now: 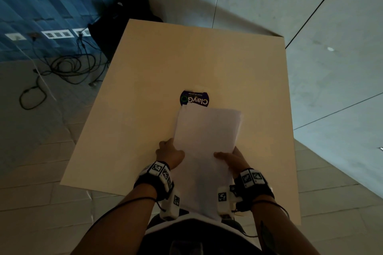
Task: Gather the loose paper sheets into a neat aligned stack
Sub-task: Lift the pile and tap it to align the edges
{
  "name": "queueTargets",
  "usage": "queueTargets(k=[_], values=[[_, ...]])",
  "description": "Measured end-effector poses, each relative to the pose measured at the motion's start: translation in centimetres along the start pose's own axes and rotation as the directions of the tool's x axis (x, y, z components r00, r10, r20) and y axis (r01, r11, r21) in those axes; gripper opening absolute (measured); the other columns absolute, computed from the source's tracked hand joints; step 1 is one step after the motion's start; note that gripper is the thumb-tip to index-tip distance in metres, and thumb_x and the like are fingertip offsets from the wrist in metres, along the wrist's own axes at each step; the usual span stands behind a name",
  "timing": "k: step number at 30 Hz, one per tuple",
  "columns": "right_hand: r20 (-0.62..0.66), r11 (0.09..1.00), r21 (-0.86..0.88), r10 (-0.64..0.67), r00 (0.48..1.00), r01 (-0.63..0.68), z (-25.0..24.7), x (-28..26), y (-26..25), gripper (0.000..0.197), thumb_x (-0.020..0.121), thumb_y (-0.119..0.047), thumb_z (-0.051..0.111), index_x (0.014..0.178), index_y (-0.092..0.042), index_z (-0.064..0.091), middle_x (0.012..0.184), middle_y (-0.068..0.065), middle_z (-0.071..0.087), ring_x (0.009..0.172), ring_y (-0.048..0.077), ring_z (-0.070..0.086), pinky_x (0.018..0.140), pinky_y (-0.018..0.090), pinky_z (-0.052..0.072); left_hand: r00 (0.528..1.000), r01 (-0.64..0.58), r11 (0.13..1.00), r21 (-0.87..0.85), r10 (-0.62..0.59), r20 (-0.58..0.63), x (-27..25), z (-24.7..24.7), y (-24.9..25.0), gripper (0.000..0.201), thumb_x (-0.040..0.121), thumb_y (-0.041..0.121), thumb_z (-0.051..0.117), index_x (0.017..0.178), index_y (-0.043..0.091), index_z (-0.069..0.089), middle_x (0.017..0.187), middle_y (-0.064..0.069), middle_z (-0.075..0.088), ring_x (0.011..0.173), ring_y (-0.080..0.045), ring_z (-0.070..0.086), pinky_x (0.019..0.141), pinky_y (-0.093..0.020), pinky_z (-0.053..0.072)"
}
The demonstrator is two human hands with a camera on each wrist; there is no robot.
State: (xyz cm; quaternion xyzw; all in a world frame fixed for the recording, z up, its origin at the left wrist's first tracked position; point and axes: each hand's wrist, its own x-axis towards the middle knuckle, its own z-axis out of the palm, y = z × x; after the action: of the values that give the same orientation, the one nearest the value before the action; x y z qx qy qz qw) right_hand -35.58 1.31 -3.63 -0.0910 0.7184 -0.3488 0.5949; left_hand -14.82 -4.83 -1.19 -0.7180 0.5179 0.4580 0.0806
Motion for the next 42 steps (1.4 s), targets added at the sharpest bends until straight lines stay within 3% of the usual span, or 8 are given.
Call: queueTargets(k=[4, 10, 21, 27, 31, 35, 38, 42], values=[[-0.057, 0.998, -0.055, -0.001, 0.998, -0.002, -0.4, 1.0, 1.0, 0.088, 0.045, -0.022, 0.089, 0.123, -0.005, 0.054, 0.116, 0.020, 0.066, 0.102, 0.038, 0.066, 0.085, 0.057, 0.057, 1.000, -0.005, 1.000, -0.010, 0.005, -0.005, 0.0, 0.1, -0.1, 0.072, 0.085, 0.032, 0.053, 0.150, 0.016, 0.025, 0.144, -0.016, 0.031, 0.132, -0.040, 0.036, 0.113, -0.040, 0.032], [-0.087, 0.990, -0.131, -0.055, 0.995, 0.043, -0.8, -0.4, 0.3, 0.047, 0.073, 0.002, 0.074, 0.118, 0.004, 0.060, 0.116, 0.025, 0.067, 0.106, 0.042, 0.064, 0.093, 0.057, 0.053, 1.000, -0.006, 1.000, -0.015, 0.006, -0.018, -0.1, 0.5, -0.4, 0.070, 0.083, 0.033, 0.055, 0.147, 0.019, 0.031, 0.141, -0.016, 0.034, 0.127, -0.041, 0.040, 0.110, -0.041, 0.035], [0.088, 0.979, -0.138, -0.136, 0.987, 0.148, -1.8, -2.5, -1.6, 0.037, 0.069, 0.010, 0.064, 0.087, -0.021, 0.072, 0.106, 0.019, 0.072, 0.106, 0.043, 0.064, 0.095, 0.057, 0.052, 0.989, -0.053, 0.977, -0.208, 0.022, -0.150, -0.5, 0.8, -2.1, 0.070, 0.080, 0.032, 0.062, 0.144, 0.019, 0.037, 0.142, -0.015, 0.040, 0.126, -0.037, 0.045, 0.110, -0.044, 0.035], [0.290, 0.972, -0.102, -0.174, 0.941, 0.211, -2.8, -4.7, -3.8, 0.041, 0.072, 0.007, 0.064, 0.105, -0.016, 0.073, 0.107, 0.016, 0.073, 0.106, 0.040, 0.065, 0.098, 0.057, 0.049, 0.994, -0.101, 0.774, -0.626, 0.047, -0.103, -0.3, -1.1, -1.5, 0.088, 0.081, 0.017, 0.072, 0.152, 0.023, 0.021, 0.143, -0.014, 0.049, 0.127, -0.032, 0.050, 0.105, -0.045, 0.042], [0.325, 0.957, -0.078, -0.239, 0.915, 0.278, -4.2, -5.8, -5.3, 0.041, 0.079, 0.012, 0.063, 0.116, -0.004, 0.068, 0.114, 0.021, 0.071, 0.109, 0.041, 0.065, 0.099, 0.055, 0.050, 0.990, -0.130, 0.628, -0.767, 0.124, -0.067, -0.7, -3.2, -0.7, 0.081, 0.077, 0.013, 0.077, 0.146, 0.024, 0.035, 0.127, -0.016, 0.062, 0.114, -0.034, 0.060, 0.099, -0.054, 0.048], [0.302, 0.921, -0.042, -0.359, 0.883, 0.388, -5.3, -7.1, -7.1, 0.033, 0.083, 0.015, 0.060, 0.102, -0.009, 0.070, 0.097, 0.007, 0.074, 0.101, 0.030, 0.066, 0.096, 0.043, 0.050, 0.946, -0.284, 0.615, -0.736, 0.304, -0.111, -2.3, -5.0, 1.2, 0.043, 0.082, 0.015, 0.073, 0.123, 0.021, 0.062, 0.119, -0.007, 0.069, 0.110, -0.029, 0.065, 0.095, -0.051, 0.052], [0.246, 0.882, -0.032, -0.449, 0.859, 0.470, -5.5, -7.9, -8.4, 0.034, 0.083, 0.013, 0.061, 0.100, -0.014, 0.070, 0.095, 0.002, 0.074, 0.095, 0.020, 0.067, 0.093, 0.036, 0.050, 0.894, -0.435, 0.601, -0.670, 0.379, -0.240, -3.7, -5.9, 2.9, 0.031, 0.086, 0.014, 0.068, 0.115, 0.023, 0.065, 0.114, -0.004, 0.071, 0.106, -0.028, 0.066, 0.094, -0.052, 0.053], [0.130, 0.818, 0.010, -0.572, 0.810, 0.575, -5.5, -8.4, -9.5, 0.037, 0.086, 0.008, 0.062, 0.112, -0.018, 0.068, 0.107, 0.003, 0.074, 0.101, 0.017, 0.069, 0.090, 0.029, 0.053, 0.793, -0.600, 0.493, -0.630, 0.471, -0.387, -5.6, -7.1, 5.4, 0.036, 0.088, 0.003, 0.063, 0.122, 0.013, 0.060, 0.109, 0.002, 0.070, 0.095, -0.004, 0.068, 0.086, -0.025, 0.055]])
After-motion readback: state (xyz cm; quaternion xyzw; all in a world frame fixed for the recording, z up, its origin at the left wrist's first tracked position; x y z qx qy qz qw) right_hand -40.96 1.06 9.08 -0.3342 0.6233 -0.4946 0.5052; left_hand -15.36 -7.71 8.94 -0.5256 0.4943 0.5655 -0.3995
